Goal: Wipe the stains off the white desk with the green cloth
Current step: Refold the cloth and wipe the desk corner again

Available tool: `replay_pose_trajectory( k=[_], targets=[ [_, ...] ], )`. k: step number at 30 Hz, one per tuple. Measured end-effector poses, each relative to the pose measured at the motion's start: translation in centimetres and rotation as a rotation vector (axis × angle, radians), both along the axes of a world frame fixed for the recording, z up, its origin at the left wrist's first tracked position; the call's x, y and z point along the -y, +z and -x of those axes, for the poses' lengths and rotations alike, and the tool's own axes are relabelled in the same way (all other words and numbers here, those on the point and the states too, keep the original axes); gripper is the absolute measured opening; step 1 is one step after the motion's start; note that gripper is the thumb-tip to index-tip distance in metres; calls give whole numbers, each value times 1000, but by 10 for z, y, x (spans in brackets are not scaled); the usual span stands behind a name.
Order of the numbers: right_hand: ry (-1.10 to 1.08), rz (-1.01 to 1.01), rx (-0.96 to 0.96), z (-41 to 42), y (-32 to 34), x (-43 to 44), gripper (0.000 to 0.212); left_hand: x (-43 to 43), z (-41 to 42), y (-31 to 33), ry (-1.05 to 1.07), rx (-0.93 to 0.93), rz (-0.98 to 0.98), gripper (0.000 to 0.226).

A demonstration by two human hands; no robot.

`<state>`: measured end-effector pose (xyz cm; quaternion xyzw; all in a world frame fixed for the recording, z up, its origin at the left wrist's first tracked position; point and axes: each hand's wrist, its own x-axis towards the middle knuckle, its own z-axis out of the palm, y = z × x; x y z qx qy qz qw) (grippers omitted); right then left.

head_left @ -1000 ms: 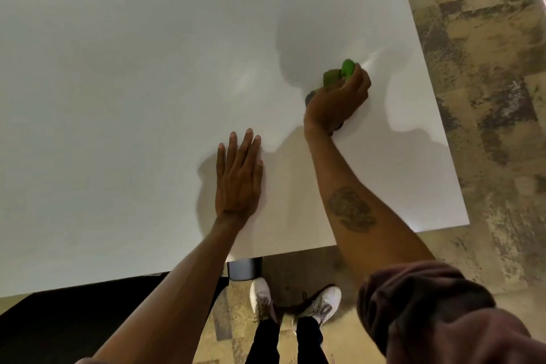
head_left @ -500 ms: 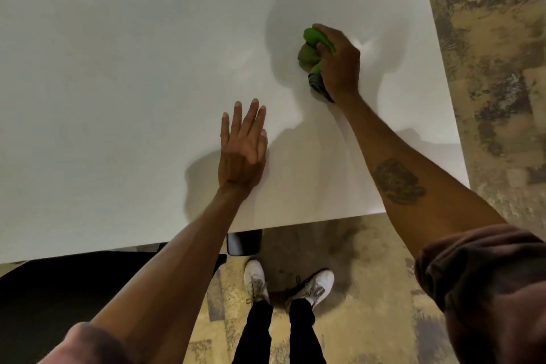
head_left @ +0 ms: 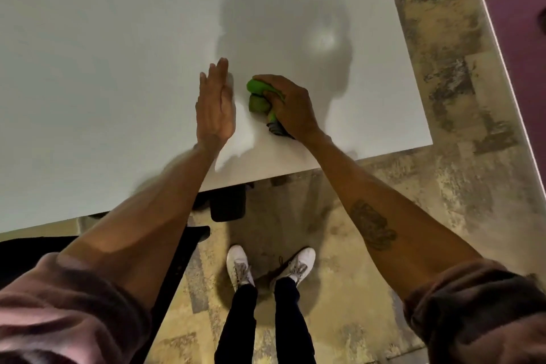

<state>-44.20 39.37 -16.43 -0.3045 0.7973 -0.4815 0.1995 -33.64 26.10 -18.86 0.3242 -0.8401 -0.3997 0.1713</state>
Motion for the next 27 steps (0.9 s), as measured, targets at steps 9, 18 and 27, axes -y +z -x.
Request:
replay_pose_trajectory(
  k=[9, 18, 27],
  targets=[
    [56, -51, -2, -78, 4, -32, 31, -18, -43, 24, -80, 15, -242, 53],
    [95, 23, 288, -134, 20, -63, 22, -31, -81, 50, -148, 333, -205, 48],
    [276, -68, -25, -147, 41, -88, 34, -46, -101, 83, -78, 422, -333, 45]
  ],
)
